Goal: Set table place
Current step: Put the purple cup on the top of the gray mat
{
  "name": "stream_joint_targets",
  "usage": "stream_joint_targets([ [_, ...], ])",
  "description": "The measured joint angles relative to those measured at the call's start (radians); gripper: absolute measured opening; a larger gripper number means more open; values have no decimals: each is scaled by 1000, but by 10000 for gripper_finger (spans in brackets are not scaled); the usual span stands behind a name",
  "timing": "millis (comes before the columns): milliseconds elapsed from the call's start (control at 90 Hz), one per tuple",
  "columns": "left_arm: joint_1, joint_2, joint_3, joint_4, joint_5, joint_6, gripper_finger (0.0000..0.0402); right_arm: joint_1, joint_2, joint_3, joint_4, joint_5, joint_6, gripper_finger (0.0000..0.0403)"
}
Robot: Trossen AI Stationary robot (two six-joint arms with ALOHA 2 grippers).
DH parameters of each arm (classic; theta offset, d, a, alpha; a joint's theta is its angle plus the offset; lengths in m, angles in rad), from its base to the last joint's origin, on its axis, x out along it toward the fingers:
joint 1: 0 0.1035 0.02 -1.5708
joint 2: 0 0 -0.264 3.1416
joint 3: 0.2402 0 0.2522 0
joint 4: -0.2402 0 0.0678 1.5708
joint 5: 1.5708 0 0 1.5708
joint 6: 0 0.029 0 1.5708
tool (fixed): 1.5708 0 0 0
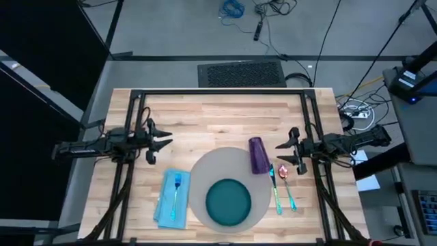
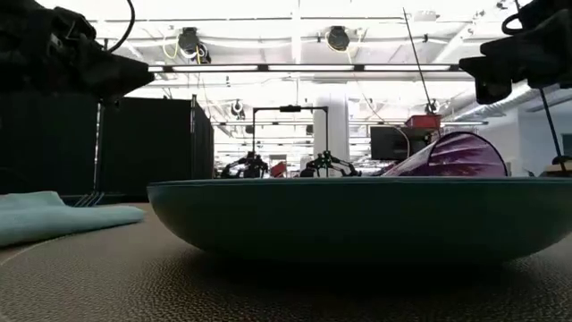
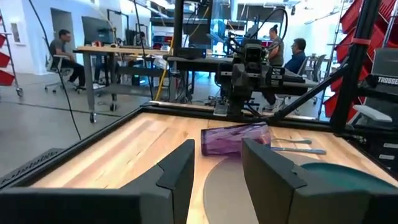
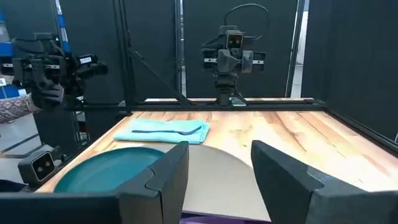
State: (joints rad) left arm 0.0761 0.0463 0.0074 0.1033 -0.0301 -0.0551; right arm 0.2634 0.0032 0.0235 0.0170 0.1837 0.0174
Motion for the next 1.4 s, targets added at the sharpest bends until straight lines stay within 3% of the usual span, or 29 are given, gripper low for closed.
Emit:
stream_joint_targets([
  [378, 0, 1, 0, 24, -1, 8, 116, 0, 0, 1, 17, -7, 68, 162],
  [544, 0, 1, 0, 151, -17, 8, 116, 0, 0, 1, 127, -3, 169, 162],
  [678, 0, 5, 64, 190, -111, 56, 116, -10, -1, 28, 319, 64, 207, 162],
  [811, 1, 53, 226, 138, -135, 167, 116, -28, 15, 213, 146, 76, 181, 162],
  [956, 1, 171, 461, -81, -141, 173, 116, -37, 107, 433, -20, 115, 77, 162],
  [1089, 1, 307, 649, -276, -176, 168, 116, -38, 226, 579, -46, 190, -92, 161],
  [1200, 1, 421, 761, -386, -194, 166, 116, -38, 328, 707, -108, 190, -56, 156],
  [1278, 1, 493, 832, -448, -221, 166, 116, -38, 411, 819, -277, 200, -7, 150],
  [1400, 1, 582, 909, -550, -294, 165, 116, -37, 559, 958, -567, 312, 96, 142],
])
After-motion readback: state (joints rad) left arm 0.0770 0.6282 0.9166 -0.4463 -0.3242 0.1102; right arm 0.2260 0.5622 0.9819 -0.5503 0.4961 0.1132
